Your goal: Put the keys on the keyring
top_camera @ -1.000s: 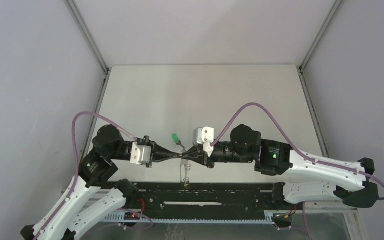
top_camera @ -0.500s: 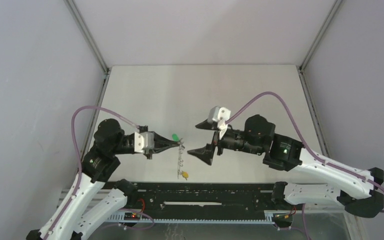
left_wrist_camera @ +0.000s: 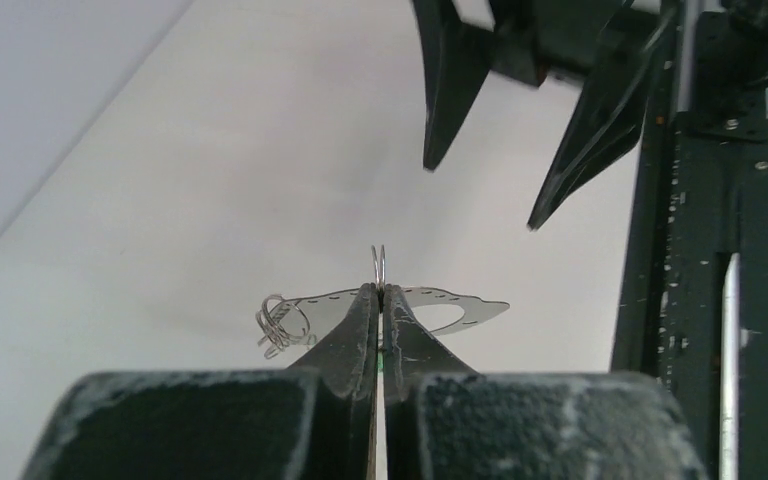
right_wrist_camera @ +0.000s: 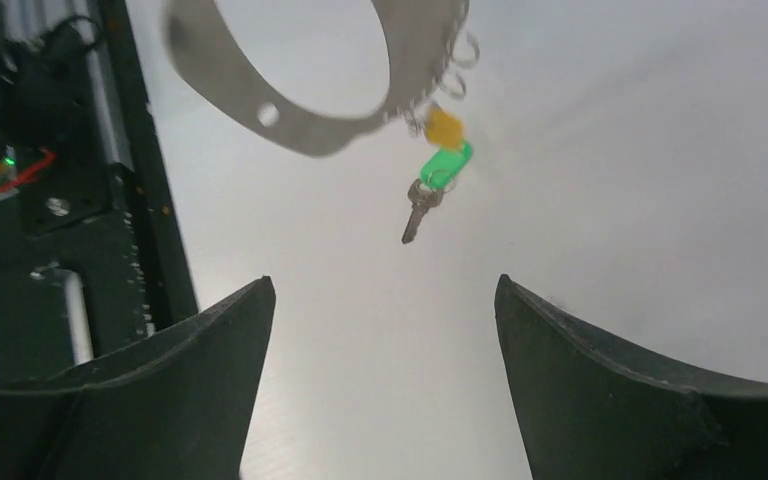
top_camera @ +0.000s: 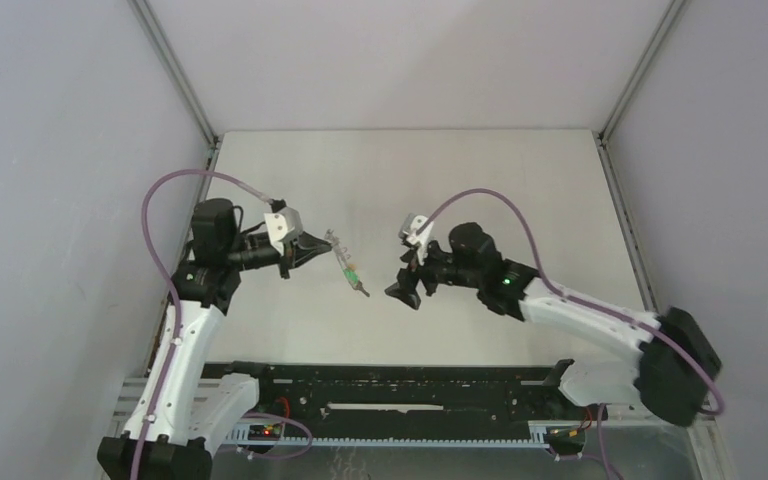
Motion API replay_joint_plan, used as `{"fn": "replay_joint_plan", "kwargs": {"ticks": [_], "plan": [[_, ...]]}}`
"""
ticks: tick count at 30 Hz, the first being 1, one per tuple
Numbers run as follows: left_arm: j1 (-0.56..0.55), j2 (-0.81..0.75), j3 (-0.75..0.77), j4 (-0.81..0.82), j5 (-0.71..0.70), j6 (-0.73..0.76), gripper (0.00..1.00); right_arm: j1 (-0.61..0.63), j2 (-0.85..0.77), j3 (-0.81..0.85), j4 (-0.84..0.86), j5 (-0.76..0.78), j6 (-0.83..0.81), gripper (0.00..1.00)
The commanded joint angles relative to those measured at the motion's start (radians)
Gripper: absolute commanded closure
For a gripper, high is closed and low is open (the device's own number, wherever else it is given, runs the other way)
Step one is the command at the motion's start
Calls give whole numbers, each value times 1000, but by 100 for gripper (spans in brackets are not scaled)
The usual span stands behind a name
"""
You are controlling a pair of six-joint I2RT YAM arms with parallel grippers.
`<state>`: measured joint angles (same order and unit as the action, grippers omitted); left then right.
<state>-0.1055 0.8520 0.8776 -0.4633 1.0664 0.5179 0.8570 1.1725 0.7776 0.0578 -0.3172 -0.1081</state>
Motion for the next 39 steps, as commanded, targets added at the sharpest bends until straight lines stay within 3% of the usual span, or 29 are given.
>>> {"fn": "replay_joint_plan", "kwargs": {"ticks": [1, 5, 9, 14, 19, 23, 39], "plan": [[82, -4, 76, -142, 70, 225, 100, -41, 246, 62, 188, -175, -96, 12], [139, 10, 110, -305, 74, 385, 100, -52, 487, 221, 139, -246, -172, 15], [168, 8, 76, -294, 67, 398, 100, -55, 659, 375, 79, -295, -218, 18], [207, 7, 80, -344, 82, 417, 100, -76, 780, 484, 5, -329, -280, 21], [231, 14, 98, -489, 91, 516, 100, -111, 866, 645, -182, -418, -280, 30], [234, 8, 103, -535, 96, 534, 100, -86, 928, 741, -323, -355, -298, 30], [236, -28, 152, -758, 82, 711, 100, -4, 972, 659, -152, -131, -200, 30]]}}
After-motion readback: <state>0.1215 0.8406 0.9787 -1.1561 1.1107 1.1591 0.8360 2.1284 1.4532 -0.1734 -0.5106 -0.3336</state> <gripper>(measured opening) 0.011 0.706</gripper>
